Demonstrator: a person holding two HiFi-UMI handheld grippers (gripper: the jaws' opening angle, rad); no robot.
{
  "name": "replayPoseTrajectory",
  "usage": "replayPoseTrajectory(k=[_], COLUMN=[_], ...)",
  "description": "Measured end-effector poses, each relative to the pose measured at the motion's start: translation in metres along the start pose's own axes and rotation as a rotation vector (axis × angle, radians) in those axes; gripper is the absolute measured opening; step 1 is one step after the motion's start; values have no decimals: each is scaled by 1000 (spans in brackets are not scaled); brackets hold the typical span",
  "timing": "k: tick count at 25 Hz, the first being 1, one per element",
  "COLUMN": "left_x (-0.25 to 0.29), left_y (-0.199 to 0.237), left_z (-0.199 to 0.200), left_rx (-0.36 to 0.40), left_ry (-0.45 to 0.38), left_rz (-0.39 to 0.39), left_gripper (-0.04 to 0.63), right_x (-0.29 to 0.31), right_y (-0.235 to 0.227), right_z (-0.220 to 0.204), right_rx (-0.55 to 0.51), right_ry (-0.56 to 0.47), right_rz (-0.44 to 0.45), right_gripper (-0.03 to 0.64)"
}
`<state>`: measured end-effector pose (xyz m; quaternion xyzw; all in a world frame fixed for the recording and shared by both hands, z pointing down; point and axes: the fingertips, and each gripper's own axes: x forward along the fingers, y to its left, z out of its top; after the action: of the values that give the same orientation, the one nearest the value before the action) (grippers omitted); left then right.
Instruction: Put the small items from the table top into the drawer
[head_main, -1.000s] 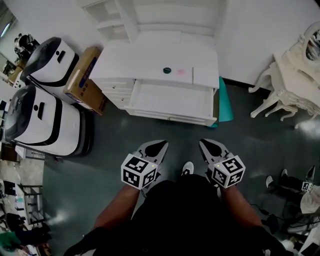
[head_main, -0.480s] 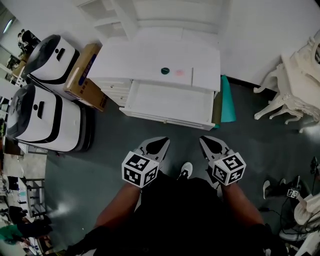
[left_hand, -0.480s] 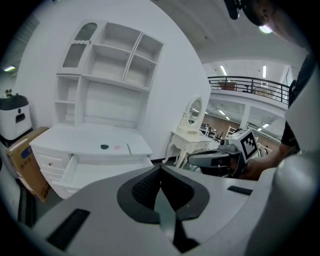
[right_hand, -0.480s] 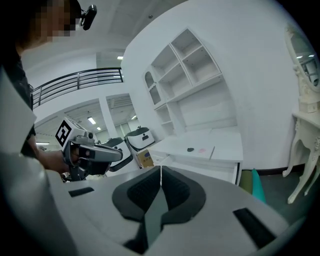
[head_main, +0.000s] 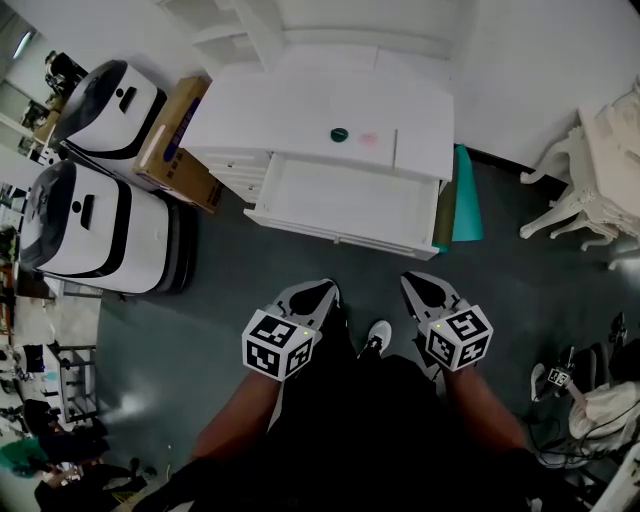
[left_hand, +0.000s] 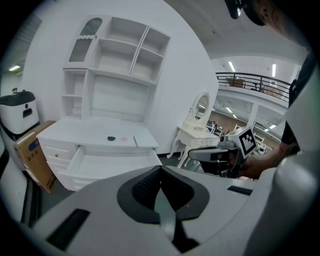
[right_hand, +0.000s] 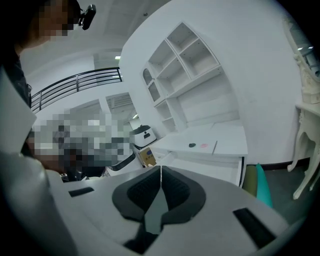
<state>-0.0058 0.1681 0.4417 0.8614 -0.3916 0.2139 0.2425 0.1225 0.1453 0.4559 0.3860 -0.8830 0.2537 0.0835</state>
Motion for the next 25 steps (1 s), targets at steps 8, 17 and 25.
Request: replayPoseTrajectory(k=[8,17,25], left_x=[23,52,78], left_y=[10,34,89], left_z=[25,49,66], left_rx=[41,47,9], left_ry=[-7,-14,40], left_rz=[-40,-68,-89], left_gripper=[3,3,3], right_x=[7,22,75], right_y=[-15,-49,-65], right_z=[16,28,51], right_rx=[-19,1,3], right_ry=[-14,11,28], right_rz=[-31,-113,-143], right_gripper=[26,26,26])
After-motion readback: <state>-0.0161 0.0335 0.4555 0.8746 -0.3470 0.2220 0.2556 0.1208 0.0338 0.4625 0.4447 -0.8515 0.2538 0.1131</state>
